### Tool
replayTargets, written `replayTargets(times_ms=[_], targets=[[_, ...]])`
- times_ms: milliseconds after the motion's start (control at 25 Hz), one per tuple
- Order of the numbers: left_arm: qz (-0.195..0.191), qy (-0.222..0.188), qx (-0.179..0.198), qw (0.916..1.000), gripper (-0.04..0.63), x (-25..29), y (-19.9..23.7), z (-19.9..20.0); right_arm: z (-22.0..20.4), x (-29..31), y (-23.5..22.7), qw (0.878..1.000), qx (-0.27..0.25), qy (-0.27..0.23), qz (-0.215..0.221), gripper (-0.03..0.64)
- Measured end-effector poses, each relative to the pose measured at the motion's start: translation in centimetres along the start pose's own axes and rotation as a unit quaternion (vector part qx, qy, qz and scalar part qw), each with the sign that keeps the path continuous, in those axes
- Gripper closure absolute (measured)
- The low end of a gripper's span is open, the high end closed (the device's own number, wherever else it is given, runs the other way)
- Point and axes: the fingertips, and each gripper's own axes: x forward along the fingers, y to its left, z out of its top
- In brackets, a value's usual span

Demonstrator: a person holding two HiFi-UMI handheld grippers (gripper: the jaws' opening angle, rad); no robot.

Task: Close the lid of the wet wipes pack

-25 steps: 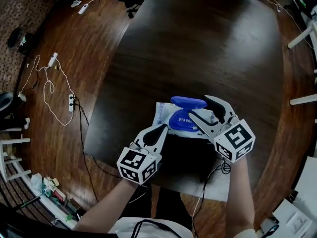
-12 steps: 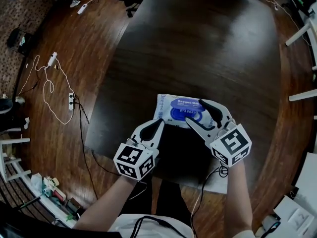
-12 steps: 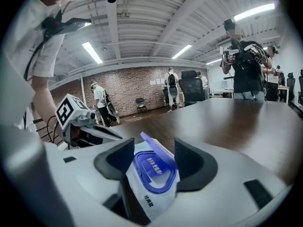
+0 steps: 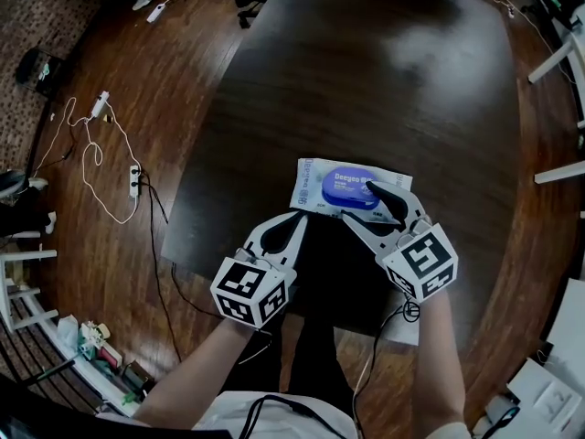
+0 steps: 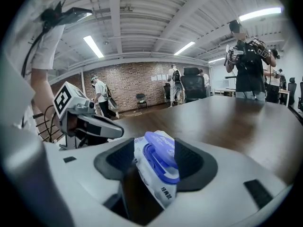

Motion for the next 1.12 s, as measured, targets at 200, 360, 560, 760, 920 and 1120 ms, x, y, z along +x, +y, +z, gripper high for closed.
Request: replayTargets(times_ms=[200,360,560,760,920,1120], targets=[[0.0,0.002,0.002,1.0,0.597,-0.8,-0.1,-0.5,-0.6,0.4,0.9,1.0,0.001,0.006,0.003,0.365],[0.001,0.001,0.004,1.0,0.598,-1.4,-0.3,-0.5,-1.2,0.3,1.2,1.0,0.003,0.012,0.003,0.365],[0.004,-0.001,0.005,1.0,0.598,-1.8,-0.5,-0.6,-1.8,0.4,1.4,1.0,-0.002,0.02,0.005,0.365],[0.006,0.001,0.003,1.0,0.598,-1.8,-0.6,-1.2,-1.9,0.6,1.6,1.0,-0.005,0.022,0.008,0.365],[0.005,-0.001,0.002,1.0,0.598,-1.4,-1.0,-1.0,-2.4,0.7,2.0,0.999,-0.016,0.037,0.014,0.365],[0.003,-0.007,0.0,1.0,0.598,-1.4,-1.1,-0.5,-2.6,1.3,2.4,0.998,-0.026,0.049,0.02,0.365]])
